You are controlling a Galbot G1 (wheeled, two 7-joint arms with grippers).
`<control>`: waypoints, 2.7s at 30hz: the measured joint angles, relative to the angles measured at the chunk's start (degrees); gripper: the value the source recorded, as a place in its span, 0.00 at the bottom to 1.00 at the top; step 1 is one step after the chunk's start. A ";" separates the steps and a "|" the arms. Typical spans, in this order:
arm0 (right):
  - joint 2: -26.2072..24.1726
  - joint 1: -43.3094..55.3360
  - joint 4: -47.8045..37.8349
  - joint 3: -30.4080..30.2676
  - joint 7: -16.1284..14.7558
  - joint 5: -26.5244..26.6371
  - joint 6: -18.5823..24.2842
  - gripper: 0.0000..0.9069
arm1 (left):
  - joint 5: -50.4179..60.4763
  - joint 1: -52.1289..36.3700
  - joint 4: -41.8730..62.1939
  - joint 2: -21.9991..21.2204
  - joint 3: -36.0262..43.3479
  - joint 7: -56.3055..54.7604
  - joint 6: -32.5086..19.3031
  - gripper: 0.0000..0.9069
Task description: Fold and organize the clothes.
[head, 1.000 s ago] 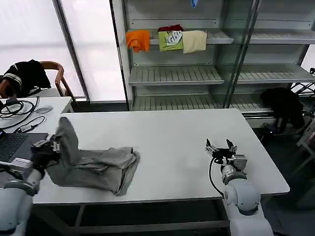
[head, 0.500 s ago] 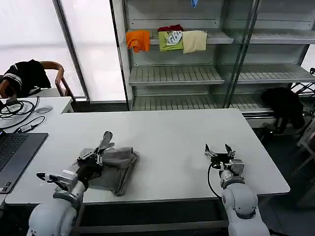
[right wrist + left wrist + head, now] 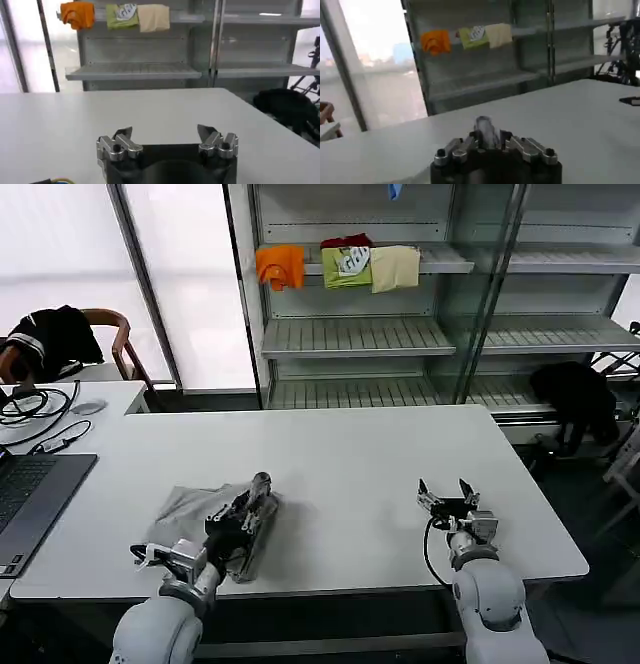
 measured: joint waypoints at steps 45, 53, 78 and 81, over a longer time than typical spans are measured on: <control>-0.06 -0.02 0.27 -0.64 -0.62 0.01 -0.48 1.00 | -18.72 -0.14 20.55 4.25 -23.07 5.10 -2.46 0.02; -0.28 0.16 -0.08 -0.42 -0.46 0.01 -0.37 1.00 | -20.46 -0.50 21.46 3.82 -22.88 5.94 -2.11 0.01; -0.03 -0.20 -0.77 -1.27 -0.67 0.06 0.61 1.00 | -10.06 -3.53 16.24 10.43 -32.06 10.00 -4.58 0.02; -0.13 -0.40 -0.90 -1.21 -0.67 0.20 0.85 1.00 | -7.57 -4.59 15.24 13.35 -33.62 10.31 -3.94 0.02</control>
